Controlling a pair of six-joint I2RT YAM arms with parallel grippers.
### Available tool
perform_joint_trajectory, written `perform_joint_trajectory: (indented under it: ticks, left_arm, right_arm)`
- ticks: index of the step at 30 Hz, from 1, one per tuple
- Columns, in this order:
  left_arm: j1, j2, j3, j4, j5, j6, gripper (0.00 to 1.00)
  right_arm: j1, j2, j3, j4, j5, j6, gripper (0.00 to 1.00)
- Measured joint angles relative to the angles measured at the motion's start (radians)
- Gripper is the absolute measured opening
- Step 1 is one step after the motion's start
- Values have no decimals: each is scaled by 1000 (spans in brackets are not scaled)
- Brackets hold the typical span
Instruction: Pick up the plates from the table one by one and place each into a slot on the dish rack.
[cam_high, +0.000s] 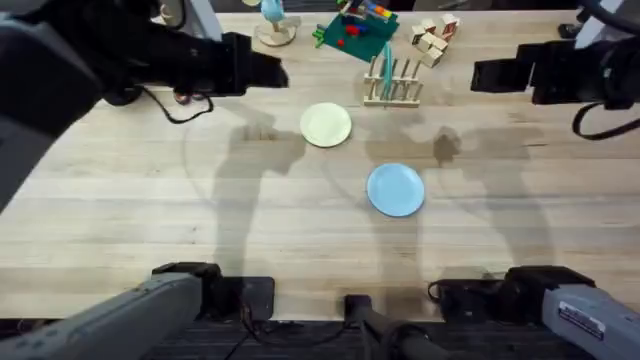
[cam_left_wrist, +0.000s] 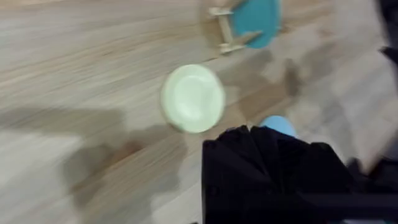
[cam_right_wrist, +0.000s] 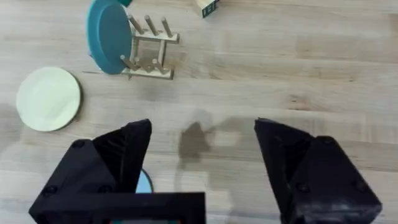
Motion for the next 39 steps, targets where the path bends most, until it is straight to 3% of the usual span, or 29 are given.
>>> perform_joint_trajectory:
  ticks: [3, 9, 23, 39]
  left_arm:
    - [0, 62, 0, 38, 111, 16, 42]
    - [0, 199, 1, 86, 199, 28, 41]
    - [0, 499, 1, 214, 253, 52, 40]
    - [17, 684, 2, 269, 296, 55, 40]
  right_arm:
    - [0, 0, 0, 0, 0, 0, 996]
    - [0, 0, 0, -1, -2, 0, 996]
    - [0, 0, 0, -2, -3, 0, 995]
    - [0, 0, 0, -6, -3, 0, 995]
